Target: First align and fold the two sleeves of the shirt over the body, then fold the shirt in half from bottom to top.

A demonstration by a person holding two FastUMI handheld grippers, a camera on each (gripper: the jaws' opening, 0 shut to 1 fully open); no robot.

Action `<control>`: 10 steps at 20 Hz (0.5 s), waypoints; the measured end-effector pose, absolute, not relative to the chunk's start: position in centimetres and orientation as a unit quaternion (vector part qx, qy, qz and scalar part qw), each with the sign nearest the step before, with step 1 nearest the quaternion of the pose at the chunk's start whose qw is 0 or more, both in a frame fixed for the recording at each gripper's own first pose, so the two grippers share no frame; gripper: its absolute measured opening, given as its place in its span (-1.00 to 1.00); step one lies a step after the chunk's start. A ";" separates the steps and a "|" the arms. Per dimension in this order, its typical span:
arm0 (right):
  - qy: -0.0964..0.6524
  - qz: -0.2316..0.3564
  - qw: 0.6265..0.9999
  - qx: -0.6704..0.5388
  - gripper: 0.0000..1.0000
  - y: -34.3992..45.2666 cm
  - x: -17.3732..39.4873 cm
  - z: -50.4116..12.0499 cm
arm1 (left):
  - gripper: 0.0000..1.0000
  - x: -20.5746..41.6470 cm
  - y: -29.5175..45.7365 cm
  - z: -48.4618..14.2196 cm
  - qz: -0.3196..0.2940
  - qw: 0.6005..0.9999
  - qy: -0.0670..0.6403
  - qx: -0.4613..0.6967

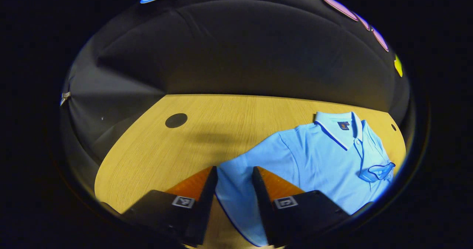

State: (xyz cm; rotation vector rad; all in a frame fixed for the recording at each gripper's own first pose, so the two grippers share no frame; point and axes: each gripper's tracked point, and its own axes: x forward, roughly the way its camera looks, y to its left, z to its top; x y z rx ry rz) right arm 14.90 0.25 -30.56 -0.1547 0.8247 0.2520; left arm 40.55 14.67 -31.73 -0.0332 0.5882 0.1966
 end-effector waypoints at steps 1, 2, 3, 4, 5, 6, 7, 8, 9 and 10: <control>0.403 0.125 0.904 -0.075 0.95 0.3 14.6 -30.9 | 0.02 40.7 14.2 -31.7 0.090 0.953 0.290 -0.017; 0.404 0.122 0.903 -0.078 0.95 -0.1 14.6 -31.0 | -0.31 40.8 13.9 -31.7 0.087 0.953 0.291 -0.016; 0.403 0.119 0.904 -0.076 0.95 -0.5 14.9 -30.9 | -0.63 40.8 13.8 -31.4 0.087 0.953 0.289 -0.012; 0.400 0.115 0.906 -0.072 0.95 -0.8 15.1 -30.6 | -0.79 40.8 13.7 -31.3 0.085 0.953 0.292 -0.013; 0.399 0.111 0.908 -0.068 0.95 -1.3 15.2 -30.4 | -0.87 40.7 13.6 -31.2 0.084 0.952 0.295 -0.013; 0.398 0.106 0.909 -0.065 0.95 -1.7 15.2 -30.3 | -0.87 40.7 13.3 -31.1 0.080 0.950 0.301 -0.015; 0.397 0.100 0.910 -0.063 0.95 -2.1 15.2 -30.1 | -0.87 40.6 12.8 -30.9 0.076 0.949 0.304 -0.018; 0.396 0.096 0.911 -0.062 0.95 -2.5 15.1 -30.0 | -0.87 40.7 12.5 -30.3 0.074 0.951 0.301 -0.018; 0.394 0.094 0.912 -0.059 0.92 -2.8 15.0 -29.8 | -0.87 40.8 12.2 -29.6 0.074 0.952 0.297 -0.017; 0.393 0.093 0.913 -0.057 0.95 -3.0 14.9 -29.6 | -0.88 40.9 11.8 -28.7 0.071 0.954 0.290 -0.019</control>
